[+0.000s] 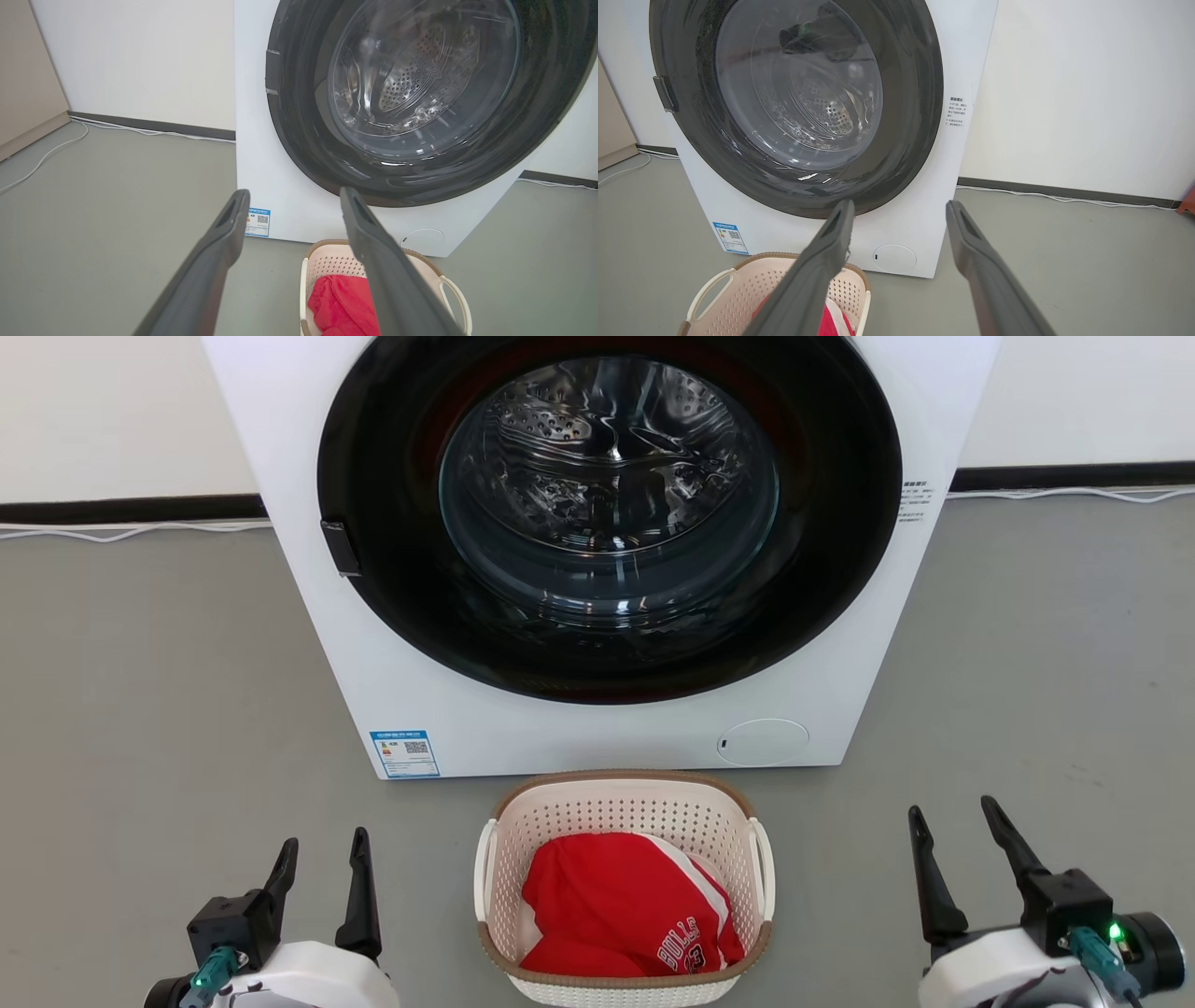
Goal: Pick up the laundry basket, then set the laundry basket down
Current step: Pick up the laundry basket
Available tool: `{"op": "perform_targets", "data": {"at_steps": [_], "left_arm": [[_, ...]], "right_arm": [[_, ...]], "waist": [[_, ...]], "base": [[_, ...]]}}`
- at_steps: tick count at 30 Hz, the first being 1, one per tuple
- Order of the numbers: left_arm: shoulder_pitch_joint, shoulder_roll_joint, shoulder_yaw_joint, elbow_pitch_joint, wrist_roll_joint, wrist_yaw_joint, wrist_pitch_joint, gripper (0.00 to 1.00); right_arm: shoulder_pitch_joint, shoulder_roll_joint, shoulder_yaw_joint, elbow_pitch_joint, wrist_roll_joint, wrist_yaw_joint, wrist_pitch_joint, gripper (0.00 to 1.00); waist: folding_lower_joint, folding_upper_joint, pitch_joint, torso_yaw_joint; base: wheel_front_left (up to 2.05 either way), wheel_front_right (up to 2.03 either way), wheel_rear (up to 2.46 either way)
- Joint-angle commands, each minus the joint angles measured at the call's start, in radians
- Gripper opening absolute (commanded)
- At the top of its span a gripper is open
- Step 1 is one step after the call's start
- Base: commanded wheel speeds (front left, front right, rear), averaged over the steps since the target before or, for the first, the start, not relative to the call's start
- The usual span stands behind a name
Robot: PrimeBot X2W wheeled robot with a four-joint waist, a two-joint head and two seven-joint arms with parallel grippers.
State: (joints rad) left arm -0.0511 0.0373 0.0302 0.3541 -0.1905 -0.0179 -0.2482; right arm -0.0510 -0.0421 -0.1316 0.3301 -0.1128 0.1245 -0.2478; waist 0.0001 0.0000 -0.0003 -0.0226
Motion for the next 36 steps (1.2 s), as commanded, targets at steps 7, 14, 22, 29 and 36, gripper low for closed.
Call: {"op": "perform_targets", "data": {"at_steps": [7, 14, 22, 29, 36], "left_arm": [[-0.064, 0.013, 0.029, -0.005, 0.011, -0.006, -0.014, 1.00], [-0.115, 0.013, 0.021, 0.056, 0.011, -0.012, -0.014, 1.00], [-0.237, 0.013, 0.002, 0.208, 0.016, -0.031, -0.014, 1.00], [-0.342, 0.013, -0.011, 0.346, 0.025, -0.048, -0.014, 1.00], [-0.481, 0.015, -0.039, 0.545, 0.021, -0.069, -0.014, 1.00]], "right_arm": [[-0.083, -0.008, 0.027, -0.004, -0.001, 0.006, -0.014, 1.00], [-0.130, -0.008, 0.019, 0.045, 0.006, 0.006, -0.014, 1.00], [-0.220, -0.008, 0.036, 0.151, 0.035, 0.006, -0.014, 1.00], [-0.300, -0.008, 0.051, 0.249, 0.035, 0.006, -0.014, 1.00], [-0.410, -0.008, 0.080, 0.390, 0.038, 0.006, -0.014, 1.00]], "waist": [[0.0000, 0.0000, 0.016, -0.001], [0.0000, 0.0000, 0.056, 0.001], [0.0000, 0.0000, 0.121, -0.002], [-0.0001, 0.0000, 0.172, -0.008], [-0.0001, 0.0000, 0.237, -0.017]], "base": [[0.00, 0.00, 0.00], [0.00, 0.00, 0.00], [0.00, 0.00, 0.00], [0.00, 0.00, 0.00], [0.00, 0.00, 0.00]]}}
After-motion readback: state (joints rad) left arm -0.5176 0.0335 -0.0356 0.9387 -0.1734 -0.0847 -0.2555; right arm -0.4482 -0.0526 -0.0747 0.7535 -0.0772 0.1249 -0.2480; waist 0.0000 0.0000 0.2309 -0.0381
